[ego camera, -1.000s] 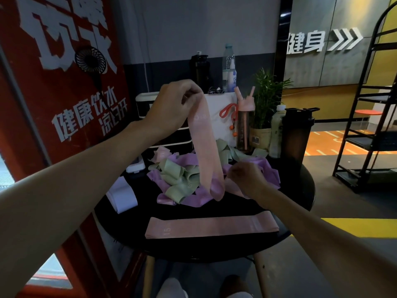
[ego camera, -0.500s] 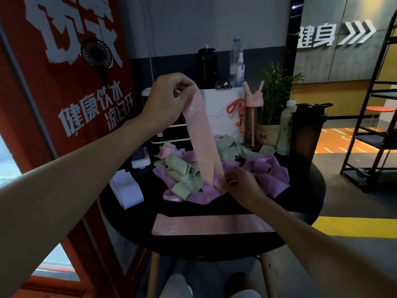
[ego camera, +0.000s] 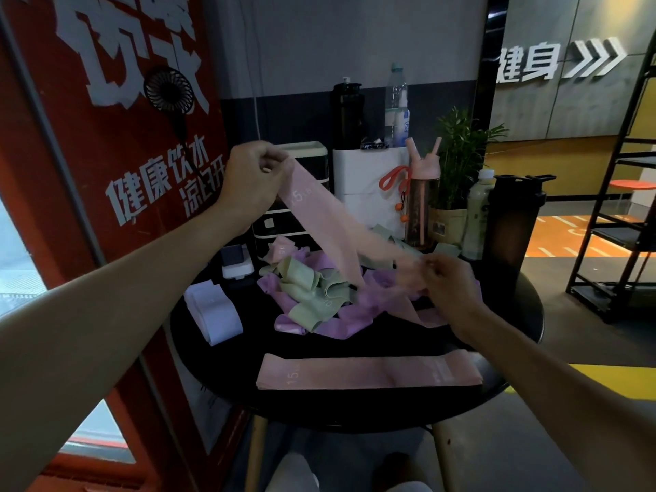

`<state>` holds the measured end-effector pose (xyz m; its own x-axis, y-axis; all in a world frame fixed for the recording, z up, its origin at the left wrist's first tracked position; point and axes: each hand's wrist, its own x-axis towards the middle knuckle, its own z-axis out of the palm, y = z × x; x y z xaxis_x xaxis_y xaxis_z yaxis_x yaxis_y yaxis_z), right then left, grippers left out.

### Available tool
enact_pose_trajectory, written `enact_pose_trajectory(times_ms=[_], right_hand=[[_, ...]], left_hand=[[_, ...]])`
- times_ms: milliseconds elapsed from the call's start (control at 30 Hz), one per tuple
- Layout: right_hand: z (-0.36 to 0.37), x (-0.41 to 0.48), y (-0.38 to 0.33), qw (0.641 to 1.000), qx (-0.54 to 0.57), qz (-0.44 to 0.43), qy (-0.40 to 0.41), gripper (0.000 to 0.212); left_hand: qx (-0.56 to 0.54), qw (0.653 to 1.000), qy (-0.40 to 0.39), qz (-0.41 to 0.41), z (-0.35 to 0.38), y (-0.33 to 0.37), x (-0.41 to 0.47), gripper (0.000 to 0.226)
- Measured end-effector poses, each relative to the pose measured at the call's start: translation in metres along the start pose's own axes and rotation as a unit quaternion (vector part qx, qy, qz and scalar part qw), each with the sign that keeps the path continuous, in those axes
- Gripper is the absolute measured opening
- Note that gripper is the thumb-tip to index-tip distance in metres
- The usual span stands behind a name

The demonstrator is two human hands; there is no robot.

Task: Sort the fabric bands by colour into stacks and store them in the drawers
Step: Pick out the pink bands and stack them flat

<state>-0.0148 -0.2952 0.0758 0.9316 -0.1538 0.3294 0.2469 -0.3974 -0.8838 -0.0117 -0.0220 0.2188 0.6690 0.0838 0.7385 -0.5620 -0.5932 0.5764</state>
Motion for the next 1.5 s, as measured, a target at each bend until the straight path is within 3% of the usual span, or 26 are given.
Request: enact_pose_trajectory(times_ms=[167,267,433,633,900,1000,1267,1500], right_hand=[[-0.022,-0.006,-0.016,0.998,0.068,0.007,0.0,0.022],[-0.027,-0.006,-0.019,0.993,0.119,0.026,-0.004,0.014],[-0.028,-0.01,-0.013,0.989,0.121,0.073,-0.032,0.017],[-0.034,-0.025,-0.018,0.949,0.242,0.145,-0.141,0.036],[-0.039,-0.037,-0.018,0.896,0.356,0.135,-0.227,0.019],[-0.039,-0.039,-0.018,0.912,0.318,0.129,-0.223,0.016],[-0.045,-0.034,-0.011,0.972,0.185,0.113,-0.088,0.019],[-0.057,-0.044,-0.003,0.992,0.108,0.052,-0.022,0.02]], left_hand=[[-0.052,0.997,0.019,-0.05,0.005,-0.003,-0.005,0.006],[-0.057,0.997,0.023,-0.052,0.007,-0.004,-0.006,0.006],[-0.054,0.996,0.023,-0.067,0.003,-0.006,-0.006,0.008],[-0.055,0.994,0.032,-0.093,-0.001,-0.007,-0.008,0.008],[-0.04,0.992,0.031,-0.117,-0.005,-0.015,-0.01,0.016],[-0.04,0.991,0.031,-0.12,-0.006,-0.016,-0.012,0.017],[-0.043,0.991,0.012,-0.127,-0.016,-0.022,-0.029,0.01],[-0.093,0.98,-0.03,-0.174,-0.017,-0.026,-0.078,0.013]])
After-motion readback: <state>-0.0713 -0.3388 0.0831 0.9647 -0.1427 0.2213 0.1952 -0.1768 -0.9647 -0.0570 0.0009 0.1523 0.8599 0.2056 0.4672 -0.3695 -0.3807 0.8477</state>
